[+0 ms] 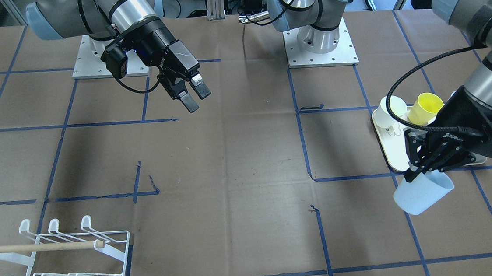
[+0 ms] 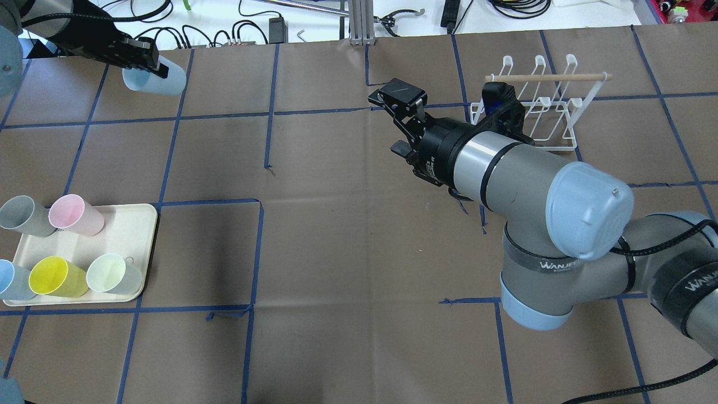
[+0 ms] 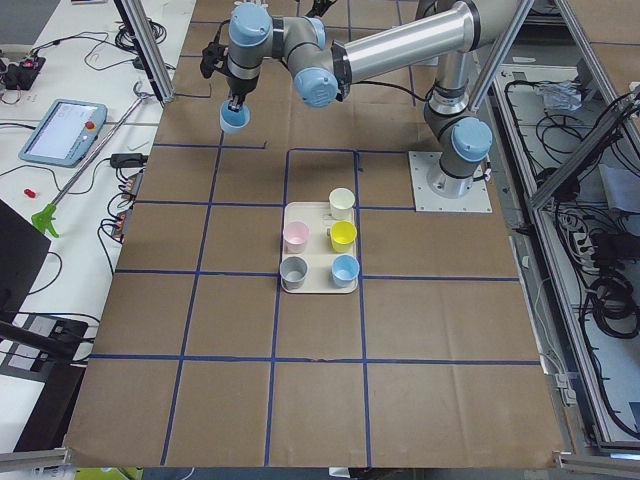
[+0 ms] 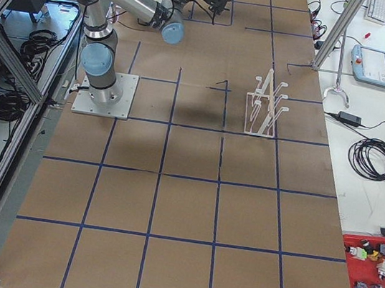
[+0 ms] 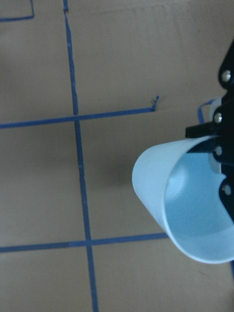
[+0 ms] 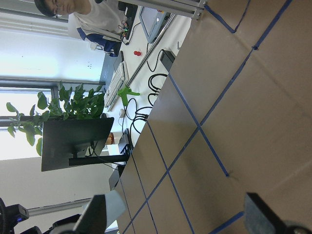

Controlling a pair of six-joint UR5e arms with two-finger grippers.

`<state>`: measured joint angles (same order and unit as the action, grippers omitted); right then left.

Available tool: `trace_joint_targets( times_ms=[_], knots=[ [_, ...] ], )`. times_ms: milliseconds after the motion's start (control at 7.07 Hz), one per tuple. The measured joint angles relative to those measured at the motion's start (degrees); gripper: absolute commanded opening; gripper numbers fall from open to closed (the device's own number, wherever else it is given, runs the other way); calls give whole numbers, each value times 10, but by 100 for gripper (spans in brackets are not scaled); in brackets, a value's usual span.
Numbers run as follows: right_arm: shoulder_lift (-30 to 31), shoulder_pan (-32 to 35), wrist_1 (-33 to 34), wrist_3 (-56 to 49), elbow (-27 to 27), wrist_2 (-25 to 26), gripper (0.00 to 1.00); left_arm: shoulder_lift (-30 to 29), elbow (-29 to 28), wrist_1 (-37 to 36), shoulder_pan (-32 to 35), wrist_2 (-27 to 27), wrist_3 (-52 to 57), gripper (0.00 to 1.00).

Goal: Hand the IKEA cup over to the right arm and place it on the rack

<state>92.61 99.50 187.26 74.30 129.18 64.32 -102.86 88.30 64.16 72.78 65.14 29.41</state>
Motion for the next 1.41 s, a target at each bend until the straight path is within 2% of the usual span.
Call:
trace_joint_targets(
  times_ms=[283,848,1131,1414],
  knots=[
    [4,-1,59,45,29,-2,100,12,90,-198,4,-116,20,0],
    [1,1,71,55,34,-3,100,13,275,-599,5,-329,-33,0],
    [-2,2,68,59,35,-1,100,13,378,-772,5,-402,-68,0],
    [-4,2,65,61,35,4,100,6,426,-858,13,-439,-89,0]
  ],
)
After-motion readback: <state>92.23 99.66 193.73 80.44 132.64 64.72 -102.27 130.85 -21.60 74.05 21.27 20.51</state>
